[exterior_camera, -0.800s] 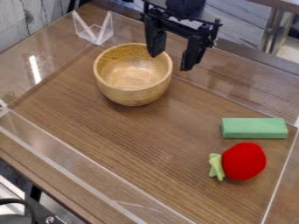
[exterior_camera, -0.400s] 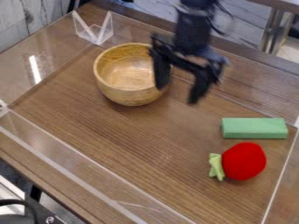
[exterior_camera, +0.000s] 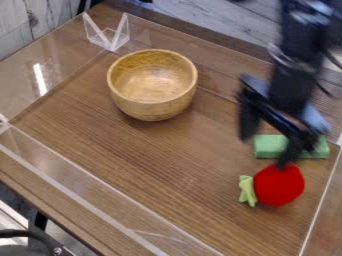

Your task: Move the red fruit to the left

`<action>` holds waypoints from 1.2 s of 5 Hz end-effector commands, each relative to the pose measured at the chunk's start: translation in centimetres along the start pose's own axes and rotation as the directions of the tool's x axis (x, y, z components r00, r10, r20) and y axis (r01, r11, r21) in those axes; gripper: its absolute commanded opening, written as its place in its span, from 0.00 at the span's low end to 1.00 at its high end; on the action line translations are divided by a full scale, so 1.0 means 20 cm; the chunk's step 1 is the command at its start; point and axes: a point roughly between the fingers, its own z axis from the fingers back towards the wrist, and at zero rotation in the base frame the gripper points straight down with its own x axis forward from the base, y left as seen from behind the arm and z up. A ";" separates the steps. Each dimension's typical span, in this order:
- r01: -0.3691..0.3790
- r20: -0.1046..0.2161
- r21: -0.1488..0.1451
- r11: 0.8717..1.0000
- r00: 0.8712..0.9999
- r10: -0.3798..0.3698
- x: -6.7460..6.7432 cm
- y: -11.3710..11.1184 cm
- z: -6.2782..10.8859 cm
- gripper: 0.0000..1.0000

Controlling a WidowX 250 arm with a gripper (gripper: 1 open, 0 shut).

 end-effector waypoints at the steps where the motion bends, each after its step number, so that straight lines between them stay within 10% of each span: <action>1: 0.088 0.059 0.017 0.996 0.994 -0.089 0.02 -0.08 -0.04 1.00; 3: 0.019 0.170 0.089 0.996 0.985 -0.034 0.04 0.01 0.12 1.00; 6: 0.045 0.252 0.097 0.994 0.965 -0.068 -0.01 0.15 -0.01 1.00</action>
